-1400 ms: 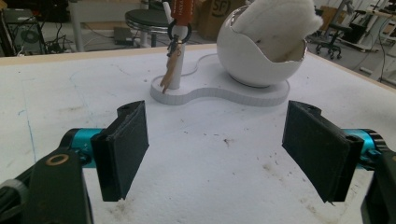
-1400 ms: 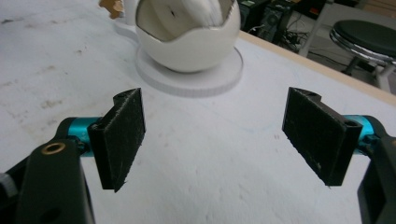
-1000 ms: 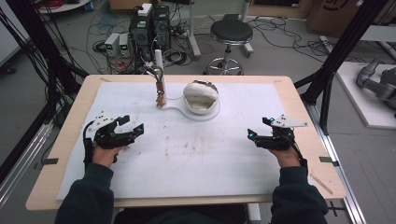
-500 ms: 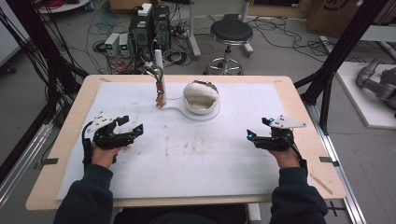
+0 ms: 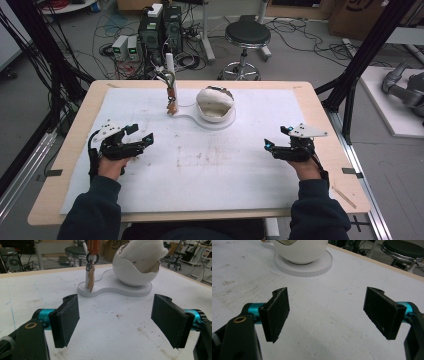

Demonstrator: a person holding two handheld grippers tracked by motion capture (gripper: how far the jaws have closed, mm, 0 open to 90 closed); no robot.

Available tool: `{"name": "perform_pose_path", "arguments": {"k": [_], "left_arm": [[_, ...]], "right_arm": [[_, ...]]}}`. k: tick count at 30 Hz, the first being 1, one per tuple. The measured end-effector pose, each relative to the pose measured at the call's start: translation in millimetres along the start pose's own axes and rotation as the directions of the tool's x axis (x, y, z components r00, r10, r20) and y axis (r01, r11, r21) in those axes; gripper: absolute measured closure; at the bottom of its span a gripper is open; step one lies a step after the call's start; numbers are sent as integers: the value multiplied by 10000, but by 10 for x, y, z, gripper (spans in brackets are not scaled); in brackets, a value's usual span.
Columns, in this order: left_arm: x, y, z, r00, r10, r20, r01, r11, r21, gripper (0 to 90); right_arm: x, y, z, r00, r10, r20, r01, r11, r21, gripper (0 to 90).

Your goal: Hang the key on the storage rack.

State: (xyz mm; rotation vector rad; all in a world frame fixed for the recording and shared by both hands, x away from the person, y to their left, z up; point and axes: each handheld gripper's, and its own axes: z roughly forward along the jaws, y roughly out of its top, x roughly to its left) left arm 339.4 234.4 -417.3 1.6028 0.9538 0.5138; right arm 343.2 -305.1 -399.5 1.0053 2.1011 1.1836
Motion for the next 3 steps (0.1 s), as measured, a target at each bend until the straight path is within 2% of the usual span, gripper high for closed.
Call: {"name": "perform_pose_path", "arguments": {"k": [3], "left_arm": [[0, -2, 8, 10000, -19, -15, 19, 10000, -13, 225]], "right_arm": [[-8, -4, 10, 10000, 63, -19, -63, 10000, 26, 213]]}}
